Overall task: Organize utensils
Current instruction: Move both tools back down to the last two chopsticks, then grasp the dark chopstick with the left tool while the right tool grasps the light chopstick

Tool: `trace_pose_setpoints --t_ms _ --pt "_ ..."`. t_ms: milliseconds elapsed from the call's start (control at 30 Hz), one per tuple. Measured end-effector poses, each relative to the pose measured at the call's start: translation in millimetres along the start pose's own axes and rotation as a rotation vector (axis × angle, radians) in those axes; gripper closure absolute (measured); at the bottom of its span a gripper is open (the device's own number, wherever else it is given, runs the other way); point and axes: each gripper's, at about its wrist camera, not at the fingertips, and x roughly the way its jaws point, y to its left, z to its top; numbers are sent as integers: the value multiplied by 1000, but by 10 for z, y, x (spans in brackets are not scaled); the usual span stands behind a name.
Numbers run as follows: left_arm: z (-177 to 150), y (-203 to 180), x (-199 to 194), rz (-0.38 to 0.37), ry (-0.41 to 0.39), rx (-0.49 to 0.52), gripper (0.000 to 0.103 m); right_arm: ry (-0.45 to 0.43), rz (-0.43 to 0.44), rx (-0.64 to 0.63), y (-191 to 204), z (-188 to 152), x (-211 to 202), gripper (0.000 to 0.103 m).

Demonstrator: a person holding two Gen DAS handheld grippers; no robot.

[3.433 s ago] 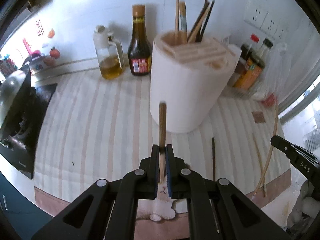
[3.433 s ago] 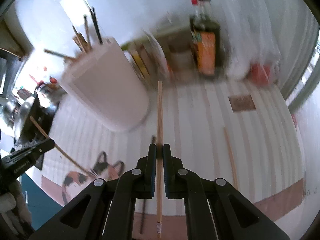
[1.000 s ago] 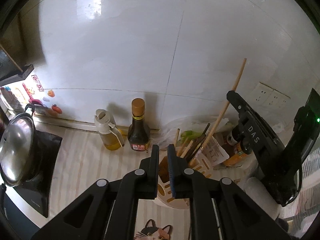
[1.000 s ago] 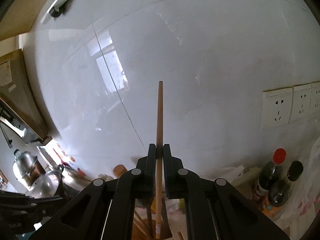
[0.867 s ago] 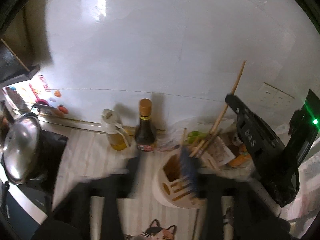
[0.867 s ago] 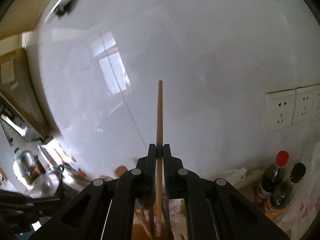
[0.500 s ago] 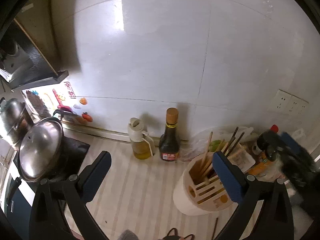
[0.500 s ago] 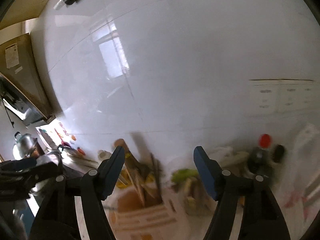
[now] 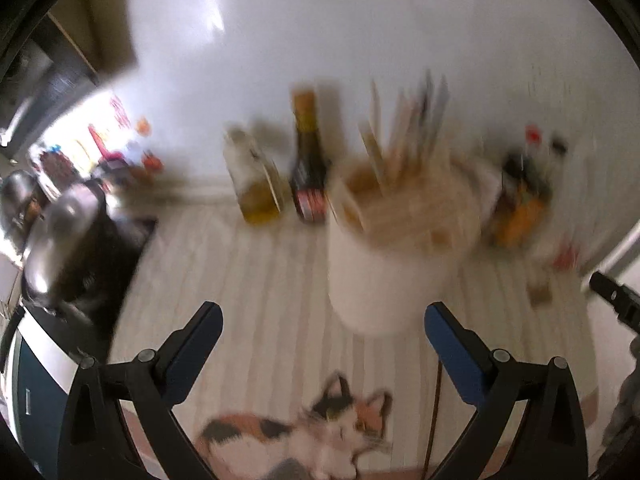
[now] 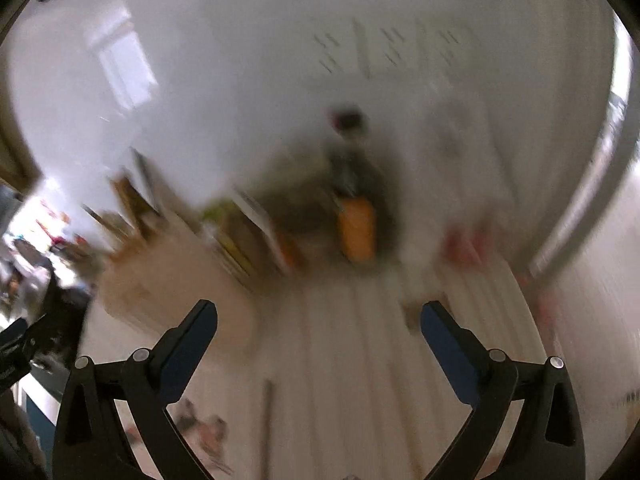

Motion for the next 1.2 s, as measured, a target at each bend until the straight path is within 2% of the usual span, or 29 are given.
trace_pose_setpoints --t_ms 100,167,233,267,333,367,400,467,567,600,633,667,700,733,767,800,967,1033,1200 --pt "-250 -239 327 -13 94 33 0 101 -70 35 -317 -224 253 1" --pt "-405 -435 578 -13 160 63 3 174 -101 50 -540 -382 451 6" --pt "-538 -619 779 -24 215 88 6 248 -109 56 -722 -515 643 20" --pt "-608 -733 905 -39 253 105 15 281 -110 56 -802 -586 740 22" --pt "-712 -918 1081 -68 310 140 29 364 -101 38 -892 -694 971 33" --pt "-774 -1002 1150 -80 334 158 35 396 -102 26 -920 -759 1086 34" --pt "-822 -1087 1235 -102 362 175 35 427 -99 7 -943 -809 1189 37" --pt "-912 -1236 1363 -118 401 203 45 480 -100 -28 -969 -897 1387 43" --pt "-999 -1430 1497 -134 437 243 49 520 -96 -68 -930 -962 1537 60" --pt "-1014 -1471 1516 -142 443 253 50 529 -96 -78 -925 -978 1568 69" --pt "-1032 -1509 1535 -135 446 263 56 538 -92 -91 -912 -1000 1591 76" --pt "-1052 -1536 1549 -134 446 271 66 543 -84 -98 -903 -1017 1602 79" --pt "-1066 -1554 1544 -144 439 276 69 548 -92 -111 -886 -1036 1609 84" --pt "-1075 -1565 1535 -145 435 279 80 546 -104 -127 -865 -1050 1605 90" --pt "-1081 -1574 1530 -156 439 283 95 551 -105 -133 -846 -1064 1608 92" --pt "-1089 -1573 1521 -152 443 286 98 558 -105 -130 -838 -1081 1605 95" --pt "-1130 -1326 1493 -118 444 254 99 588 -61 -50 -779 -1177 1561 96" --pt "-1162 -1104 1485 -99 452 223 99 607 -22 -4 -717 -1269 1540 96" --pt "-1249 -498 1503 -66 487 123 99 634 40 -6 -374 -1469 1504 96"
